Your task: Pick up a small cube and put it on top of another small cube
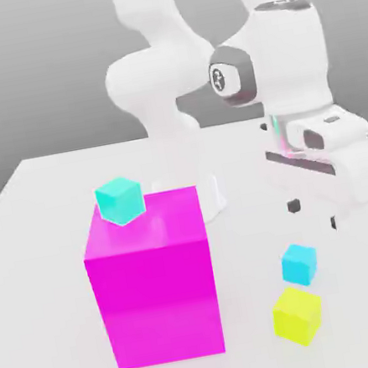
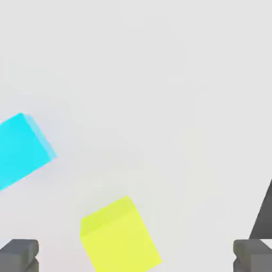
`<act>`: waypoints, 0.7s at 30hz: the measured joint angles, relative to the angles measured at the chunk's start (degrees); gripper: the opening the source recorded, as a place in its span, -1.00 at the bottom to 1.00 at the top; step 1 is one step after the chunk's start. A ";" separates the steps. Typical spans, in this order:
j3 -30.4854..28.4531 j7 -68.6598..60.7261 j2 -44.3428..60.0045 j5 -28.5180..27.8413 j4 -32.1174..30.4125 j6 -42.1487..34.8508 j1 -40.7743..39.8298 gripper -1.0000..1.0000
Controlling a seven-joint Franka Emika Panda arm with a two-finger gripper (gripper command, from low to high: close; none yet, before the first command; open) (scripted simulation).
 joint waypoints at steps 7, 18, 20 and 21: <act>0.34 -18.88 7.55 4.20 -4.87 5.89 5.42 0.00; 11.85 -26.98 23.19 13.75 -2.36 18.48 -3.53 -1.00; 11.85 -27.03 23.19 13.80 -2.36 18.38 -3.52 -1.00; 12.35 -27.16 23.96 13.94 -2.22 19.03 -4.00 -1.00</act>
